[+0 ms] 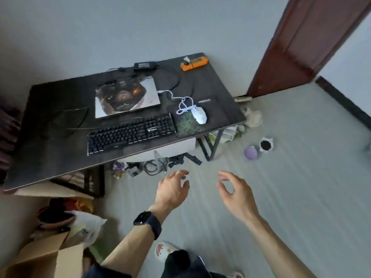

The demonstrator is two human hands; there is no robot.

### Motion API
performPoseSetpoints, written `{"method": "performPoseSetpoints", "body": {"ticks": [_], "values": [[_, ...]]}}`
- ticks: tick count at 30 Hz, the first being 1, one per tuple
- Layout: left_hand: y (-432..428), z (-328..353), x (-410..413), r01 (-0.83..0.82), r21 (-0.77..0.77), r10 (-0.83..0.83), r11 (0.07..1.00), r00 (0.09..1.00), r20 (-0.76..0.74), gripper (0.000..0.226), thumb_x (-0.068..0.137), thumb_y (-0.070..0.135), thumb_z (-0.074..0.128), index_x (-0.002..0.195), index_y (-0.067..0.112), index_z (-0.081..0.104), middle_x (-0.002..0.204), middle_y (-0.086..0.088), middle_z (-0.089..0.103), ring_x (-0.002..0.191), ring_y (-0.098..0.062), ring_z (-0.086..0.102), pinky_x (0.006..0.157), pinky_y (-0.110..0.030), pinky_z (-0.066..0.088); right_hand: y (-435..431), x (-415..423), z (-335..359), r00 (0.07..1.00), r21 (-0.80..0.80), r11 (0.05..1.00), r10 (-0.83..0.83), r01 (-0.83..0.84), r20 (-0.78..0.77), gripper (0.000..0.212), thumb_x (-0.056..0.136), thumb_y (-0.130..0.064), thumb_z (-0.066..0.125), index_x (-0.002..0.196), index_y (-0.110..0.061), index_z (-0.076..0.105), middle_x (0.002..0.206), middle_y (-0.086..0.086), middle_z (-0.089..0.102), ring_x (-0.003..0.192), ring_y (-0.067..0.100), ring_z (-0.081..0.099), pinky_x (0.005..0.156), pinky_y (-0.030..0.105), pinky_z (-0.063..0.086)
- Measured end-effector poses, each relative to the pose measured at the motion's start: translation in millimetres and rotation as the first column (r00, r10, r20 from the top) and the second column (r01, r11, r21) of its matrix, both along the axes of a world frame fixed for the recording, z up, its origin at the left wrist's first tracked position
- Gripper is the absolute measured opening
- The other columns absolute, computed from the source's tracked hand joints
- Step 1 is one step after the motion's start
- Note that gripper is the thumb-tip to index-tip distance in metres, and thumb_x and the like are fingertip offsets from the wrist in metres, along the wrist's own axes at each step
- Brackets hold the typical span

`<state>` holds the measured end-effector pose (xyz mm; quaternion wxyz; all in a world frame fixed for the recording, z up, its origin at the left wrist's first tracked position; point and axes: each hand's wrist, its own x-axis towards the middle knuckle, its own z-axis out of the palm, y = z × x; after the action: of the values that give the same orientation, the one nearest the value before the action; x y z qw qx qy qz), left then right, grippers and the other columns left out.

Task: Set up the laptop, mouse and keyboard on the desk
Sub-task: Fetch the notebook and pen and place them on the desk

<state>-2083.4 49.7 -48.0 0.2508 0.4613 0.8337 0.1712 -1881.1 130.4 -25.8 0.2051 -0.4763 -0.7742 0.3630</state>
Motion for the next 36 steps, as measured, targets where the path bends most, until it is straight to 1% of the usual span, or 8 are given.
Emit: {"method": "performPoseSetpoints", "body": {"ticks": [4,8,12,17,21,25,30,36], "values": [[57,12,130,0.230,-0.008,-0.230,0.973,0.973,0.011,0.035,0.095,0.033,0.050,0.129,0.032,0.055,0.121,0.010,0.064,0.116,-0.014,0.058,0.105,-0.035,0.039,2,143,5,0.970,-0.027,0.969,-0.244,0.244,-0.008,0.028,0.089,-0.022,0.071,0.117,-0.025,0.069,0.102,-0.011,0.073,0.101,0.011,0.066,0.085,0.017,0.042],[95,16,249,0.399,0.002,-0.399,0.917,0.916,0.049,0.033,0.095,0.032,0.051,0.127,0.032,0.057,0.119,0.011,0.065,0.114,-0.012,0.059,0.105,-0.034,0.038,-8,264,3,0.912,-0.104,0.906,-0.405,0.409,0.060,0.028,0.094,-0.034,0.063,0.121,-0.035,0.063,0.107,-0.021,0.068,0.110,0.010,0.061,0.094,0.031,0.048],[123,29,372,0.628,-0.013,-0.627,0.778,0.777,0.057,0.032,0.095,0.034,0.050,0.127,0.034,0.057,0.118,0.013,0.064,0.112,-0.010,0.059,0.105,-0.033,0.039,-31,377,6,0.786,-0.109,0.779,-0.615,0.618,0.060,0.029,0.096,-0.034,0.061,0.124,-0.035,0.061,0.108,-0.022,0.066,0.112,0.008,0.060,0.098,0.036,0.049],[168,37,492,0.814,0.018,-0.814,0.580,0.579,0.038,0.032,0.095,0.033,0.052,0.126,0.032,0.058,0.117,0.012,0.066,0.110,-0.010,0.061,0.101,-0.032,0.043,-43,476,14,0.563,-0.102,0.556,-0.823,0.825,0.070,0.029,0.095,-0.034,0.062,0.124,-0.036,0.061,0.104,-0.025,0.065,0.103,0.011,0.061,0.090,0.034,0.047],[203,39,589,0.918,0.040,-0.919,0.395,0.394,0.032,0.031,0.095,0.033,0.054,0.125,0.032,0.059,0.116,0.012,0.066,0.108,-0.011,0.062,0.098,-0.033,0.045,-51,548,19,0.361,-0.127,0.352,-0.931,0.927,0.058,0.027,0.096,-0.033,0.062,0.122,-0.037,0.062,0.105,-0.022,0.066,0.080,-0.003,0.056,0.079,0.022,0.042],[241,47,698,0.985,0.075,-0.988,0.157,0.157,0.008,0.033,0.095,0.031,0.053,0.127,0.030,0.061,0.123,0.009,0.064,0.115,-0.015,0.058,0.099,-0.032,0.044,-55,623,27,0.128,-0.050,0.125,-0.990,0.991,0.060,0.026,0.095,-0.032,0.063,0.121,-0.034,0.066,0.108,-0.018,0.067,0.108,0.007,0.061,0.087,0.021,0.043],[271,72,820,0.981,0.161,-0.993,-0.113,-0.104,-0.058,0.036,0.096,0.032,0.054,0.131,0.032,0.060,0.131,0.008,0.060,0.120,-0.016,0.054,0.102,-0.035,0.043,-68,709,49,-0.123,0.122,-0.112,-0.989,0.986,0.083,0.025,0.092,-0.025,0.068,0.116,-0.032,0.070,0.112,-0.009,0.069,0.107,0.016,0.063,0.089,0.023,0.043],[267,93,964,0.920,0.209,-0.943,-0.331,-0.312,-0.116,0.035,0.092,0.029,0.059,0.126,0.031,0.063,0.130,0.007,0.053,0.119,-0.018,0.053,0.102,-0.035,0.043,-104,790,76,-0.397,0.200,-0.374,-0.914,0.906,0.086,0.024,0.094,-0.027,0.065,0.117,-0.030,0.070,0.117,-0.006,0.068,0.107,0.019,0.063,0.090,0.027,0.046]]}}
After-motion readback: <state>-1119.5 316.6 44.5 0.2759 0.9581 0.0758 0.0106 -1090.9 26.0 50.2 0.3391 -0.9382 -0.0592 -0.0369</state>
